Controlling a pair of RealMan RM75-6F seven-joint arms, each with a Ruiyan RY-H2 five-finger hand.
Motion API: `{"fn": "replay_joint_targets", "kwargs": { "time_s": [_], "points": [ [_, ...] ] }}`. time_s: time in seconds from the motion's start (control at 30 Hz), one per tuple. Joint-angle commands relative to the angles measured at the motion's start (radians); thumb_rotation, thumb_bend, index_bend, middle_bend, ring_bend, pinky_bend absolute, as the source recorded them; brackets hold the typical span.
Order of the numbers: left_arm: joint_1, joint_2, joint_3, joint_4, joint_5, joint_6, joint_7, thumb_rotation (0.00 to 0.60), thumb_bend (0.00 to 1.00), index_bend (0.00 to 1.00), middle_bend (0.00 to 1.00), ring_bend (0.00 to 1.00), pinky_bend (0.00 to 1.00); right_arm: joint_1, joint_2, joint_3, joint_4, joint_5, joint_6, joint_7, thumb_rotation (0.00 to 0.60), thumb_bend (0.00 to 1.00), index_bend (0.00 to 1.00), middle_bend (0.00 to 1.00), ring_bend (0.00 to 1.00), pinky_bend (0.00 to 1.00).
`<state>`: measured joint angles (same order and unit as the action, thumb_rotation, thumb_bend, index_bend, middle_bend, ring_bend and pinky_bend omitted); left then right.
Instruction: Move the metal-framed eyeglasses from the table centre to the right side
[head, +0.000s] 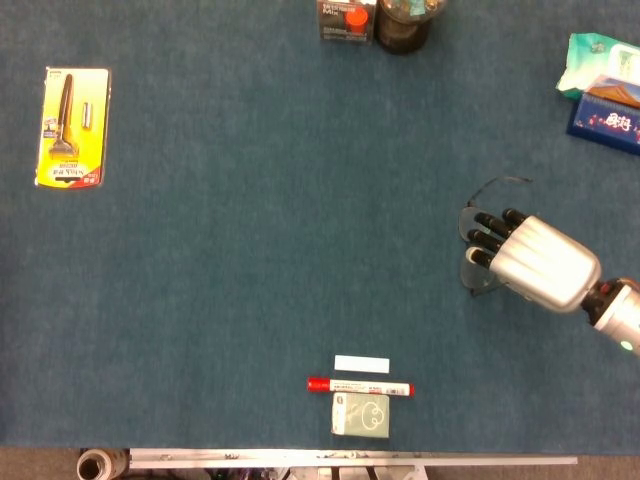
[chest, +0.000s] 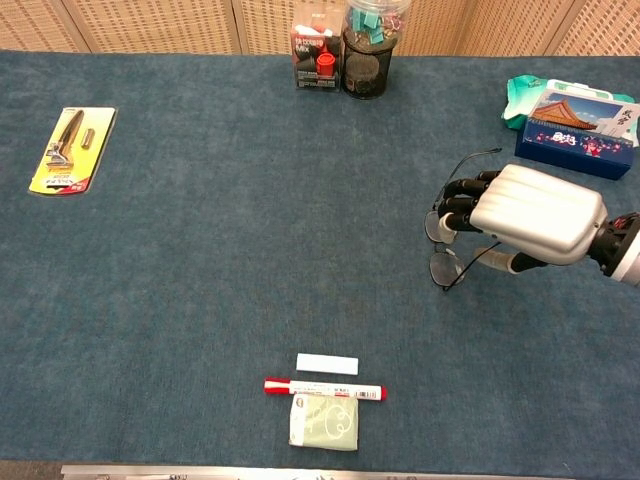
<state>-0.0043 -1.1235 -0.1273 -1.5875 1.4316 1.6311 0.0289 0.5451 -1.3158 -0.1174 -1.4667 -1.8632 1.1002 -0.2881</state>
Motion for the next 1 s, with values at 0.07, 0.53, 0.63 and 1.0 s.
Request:
{"fn": "replay_joint_targets", "kwargs": {
  "time_s": [0.07,0.53,0.63,1.0],
  "points": [
    [-0.001,0.001,0.0,0.001,-0.002,-0.004,-0.001,0.6,0.27,0.5,0.45,0.35,0.44,-0.002,0.009,-0.004,-0.011,-0.006,0.013,0.004,0.6,0.35,0.41,0.35,0.22,0.4],
    [-0.006,0.002,0.005,-0.006,-0.001,-0.017,0.004,0.6,0.27,0.5,0.45,0.35,0.44,-0.002,0.089,-0.031,-0.137,-0.048,0.022,-0.036,0.6,0.1,0.15,0.33,0.21,0.4],
    [-0.005,0.003,0.006,-0.007,0.001,-0.016,0.002,0.6,0.27,0.5,0.45,0.35,0.44,0.001,0.089,-0.03,-0.148,-0.054,0.022,-0.034,0.6,0.09,0.14,0.33,0.21,0.4],
    [-0.003,0.009,0.007,-0.009,0.002,-0.014,-0.013,0.6,0.27,0.5,0.45,0.35,0.44,0.033,0.023,0.006,-0.105,-0.051,0.006,0.006,0.6,0.11,0.14,0.33,0.21,0.4]
  ]
}}
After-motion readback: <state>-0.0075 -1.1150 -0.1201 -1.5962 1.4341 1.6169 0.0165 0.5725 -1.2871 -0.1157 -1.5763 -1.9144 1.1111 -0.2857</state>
